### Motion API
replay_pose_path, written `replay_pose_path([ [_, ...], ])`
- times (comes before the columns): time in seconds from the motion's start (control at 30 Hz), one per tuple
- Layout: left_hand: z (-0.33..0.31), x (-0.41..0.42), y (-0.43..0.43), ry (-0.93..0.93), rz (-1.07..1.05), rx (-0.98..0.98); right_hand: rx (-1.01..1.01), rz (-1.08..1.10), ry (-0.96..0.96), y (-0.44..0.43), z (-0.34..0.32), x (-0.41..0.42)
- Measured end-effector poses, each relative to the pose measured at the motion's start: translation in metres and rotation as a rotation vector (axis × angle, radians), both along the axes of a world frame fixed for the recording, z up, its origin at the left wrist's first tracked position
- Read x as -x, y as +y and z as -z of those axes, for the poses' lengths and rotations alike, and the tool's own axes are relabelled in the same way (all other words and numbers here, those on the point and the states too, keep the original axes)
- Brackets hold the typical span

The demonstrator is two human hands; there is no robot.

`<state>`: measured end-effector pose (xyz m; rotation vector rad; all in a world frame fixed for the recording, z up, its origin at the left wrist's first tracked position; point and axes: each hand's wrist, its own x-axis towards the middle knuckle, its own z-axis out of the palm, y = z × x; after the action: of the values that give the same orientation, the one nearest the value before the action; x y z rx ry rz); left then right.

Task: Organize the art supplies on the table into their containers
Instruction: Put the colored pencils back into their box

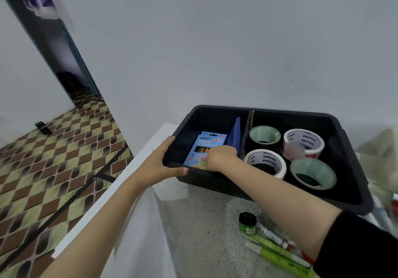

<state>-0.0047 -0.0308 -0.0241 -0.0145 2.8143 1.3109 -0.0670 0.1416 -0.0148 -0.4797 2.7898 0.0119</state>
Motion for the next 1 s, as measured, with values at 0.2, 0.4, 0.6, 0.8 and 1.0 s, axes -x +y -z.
replay_pose_path([
  [0.2, 0.0, -0.001, 0.001, -0.01, -0.02, 0.034, -0.112, -0.091, 0.083, 0.001, 0.004, 0.001],
  [0.4, -0.001, -0.002, 0.002, -0.012, -0.035, 0.063, -0.105, -0.124, 0.08, 0.0, 0.008, 0.006],
  [0.6, -0.001, -0.004, 0.003, 0.003, -0.039, 0.057, -0.138, -0.368, 0.21, 0.009, -0.007, 0.022],
  [0.8, -0.002, -0.003, 0.006, 0.002, -0.055, 0.087, -0.047, -0.366, 0.102, 0.033, -0.014, 0.044],
  [1.0, -0.003, -0.004, 0.005, -0.006, -0.056, 0.126, -0.44, -0.297, 0.058, 0.021, 0.007, 0.056],
])
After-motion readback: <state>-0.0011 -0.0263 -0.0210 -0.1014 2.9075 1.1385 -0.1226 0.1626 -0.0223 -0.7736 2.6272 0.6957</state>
